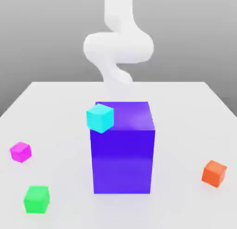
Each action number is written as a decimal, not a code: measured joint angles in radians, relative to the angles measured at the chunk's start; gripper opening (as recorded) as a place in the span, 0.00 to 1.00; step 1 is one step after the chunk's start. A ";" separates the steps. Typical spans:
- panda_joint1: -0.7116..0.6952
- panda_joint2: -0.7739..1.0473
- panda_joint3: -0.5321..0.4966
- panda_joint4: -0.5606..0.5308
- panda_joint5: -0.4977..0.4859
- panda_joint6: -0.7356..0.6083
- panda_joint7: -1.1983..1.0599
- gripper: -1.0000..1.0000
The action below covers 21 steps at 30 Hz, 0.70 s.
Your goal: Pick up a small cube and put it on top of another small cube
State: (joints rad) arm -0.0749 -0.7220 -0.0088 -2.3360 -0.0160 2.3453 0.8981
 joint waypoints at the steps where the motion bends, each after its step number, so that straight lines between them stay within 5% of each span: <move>1: -0.034 0.034 -0.003 -0.015 -0.006 0.019 0.041 0.50; 21: -0.552 0.655 -0.210 -0.301 -0.031 0.378 0.751 0.50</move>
State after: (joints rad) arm -0.6268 -0.0674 -0.2187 -2.6373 -0.0469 2.7235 1.6487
